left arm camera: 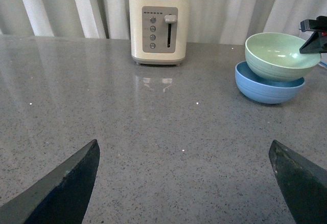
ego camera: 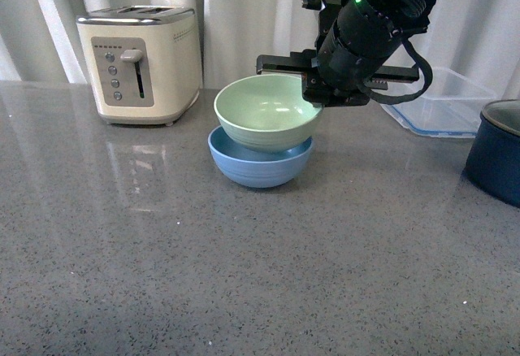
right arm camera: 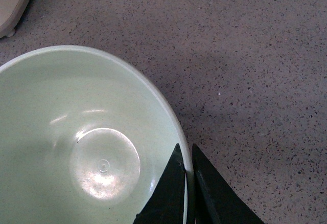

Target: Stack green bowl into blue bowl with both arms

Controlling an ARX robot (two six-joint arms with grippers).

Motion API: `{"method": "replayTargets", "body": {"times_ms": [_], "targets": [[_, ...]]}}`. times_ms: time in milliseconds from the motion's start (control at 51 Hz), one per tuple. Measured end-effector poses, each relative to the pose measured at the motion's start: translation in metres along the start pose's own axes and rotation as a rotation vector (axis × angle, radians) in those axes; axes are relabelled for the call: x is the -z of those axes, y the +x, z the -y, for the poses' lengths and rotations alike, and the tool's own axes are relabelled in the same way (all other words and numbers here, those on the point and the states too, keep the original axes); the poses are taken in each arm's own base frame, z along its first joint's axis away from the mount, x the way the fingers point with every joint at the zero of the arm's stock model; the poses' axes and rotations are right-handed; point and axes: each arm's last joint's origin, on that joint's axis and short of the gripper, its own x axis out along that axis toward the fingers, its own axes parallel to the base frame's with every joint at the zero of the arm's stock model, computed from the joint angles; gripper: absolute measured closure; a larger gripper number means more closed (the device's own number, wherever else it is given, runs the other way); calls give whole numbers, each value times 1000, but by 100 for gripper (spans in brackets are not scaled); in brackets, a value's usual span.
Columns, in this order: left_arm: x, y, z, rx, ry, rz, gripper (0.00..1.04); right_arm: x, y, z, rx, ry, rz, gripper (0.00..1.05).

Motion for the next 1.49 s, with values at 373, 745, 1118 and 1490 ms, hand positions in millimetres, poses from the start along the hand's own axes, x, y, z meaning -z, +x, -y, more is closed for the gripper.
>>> {"method": "replayTargets", "body": {"times_ms": [373,745,1118,1490], "targets": [[0,0,0,0,0,0,7,1,-1,-5,-28,9,20,77],[0,0,0,1,0,0,7,5,-129,44,31,77,701,40],[0,0,0,0,0,0,7,125,-159,109,138,-60,672,104],[0,0,0,0,0,0,7,183,-188,131,140,-61,659,104]]}}
